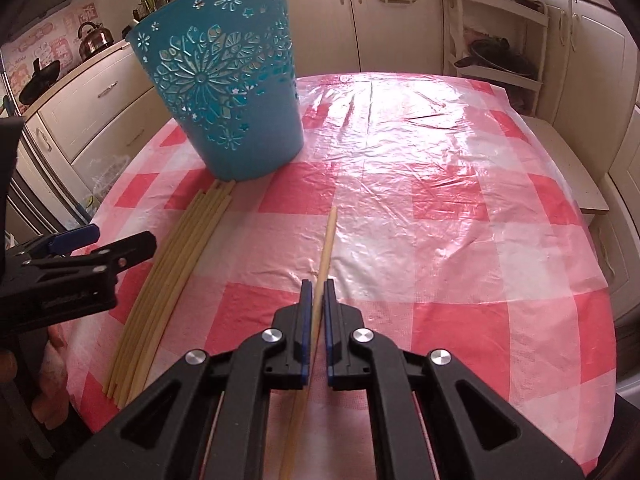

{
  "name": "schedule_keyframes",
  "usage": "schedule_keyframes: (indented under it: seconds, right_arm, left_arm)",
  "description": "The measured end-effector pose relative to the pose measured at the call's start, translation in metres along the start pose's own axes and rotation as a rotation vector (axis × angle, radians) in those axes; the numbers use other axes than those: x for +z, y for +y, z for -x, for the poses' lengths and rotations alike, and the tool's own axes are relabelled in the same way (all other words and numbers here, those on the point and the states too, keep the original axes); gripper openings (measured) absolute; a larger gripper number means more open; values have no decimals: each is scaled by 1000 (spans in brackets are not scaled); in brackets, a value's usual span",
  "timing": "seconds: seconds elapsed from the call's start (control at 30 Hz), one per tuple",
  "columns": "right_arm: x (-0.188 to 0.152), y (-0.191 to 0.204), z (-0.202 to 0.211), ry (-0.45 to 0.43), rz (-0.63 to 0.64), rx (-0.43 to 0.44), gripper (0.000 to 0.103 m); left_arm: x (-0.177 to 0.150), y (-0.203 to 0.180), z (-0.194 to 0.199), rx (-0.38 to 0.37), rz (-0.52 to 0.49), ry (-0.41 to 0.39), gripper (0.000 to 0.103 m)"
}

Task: Organize utensils
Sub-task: 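Move the left gripper to the bundle and close on one stick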

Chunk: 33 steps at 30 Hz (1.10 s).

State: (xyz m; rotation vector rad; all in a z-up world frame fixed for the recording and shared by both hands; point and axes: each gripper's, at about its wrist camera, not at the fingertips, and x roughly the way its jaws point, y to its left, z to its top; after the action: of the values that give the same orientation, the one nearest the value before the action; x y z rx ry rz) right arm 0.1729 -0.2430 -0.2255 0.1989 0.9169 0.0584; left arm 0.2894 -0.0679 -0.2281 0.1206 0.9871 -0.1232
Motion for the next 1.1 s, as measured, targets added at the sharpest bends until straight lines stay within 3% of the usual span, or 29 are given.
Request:
schedule_keyframes:
  seconds: [0.43,0.53,1.1]
  right_arm:
    - [0,-7,2,-1,-57,65,6]
    - [0,-6,2,-1,-53,64,7]
    - [0,-3,2,-3,-41,73,14]
  left_arm:
    - [19,-6,-23,33,-10,21,90]
    - [19,-8,-25,24,-14,33,83]
    - [12,6,-19,-1,38,32,81]
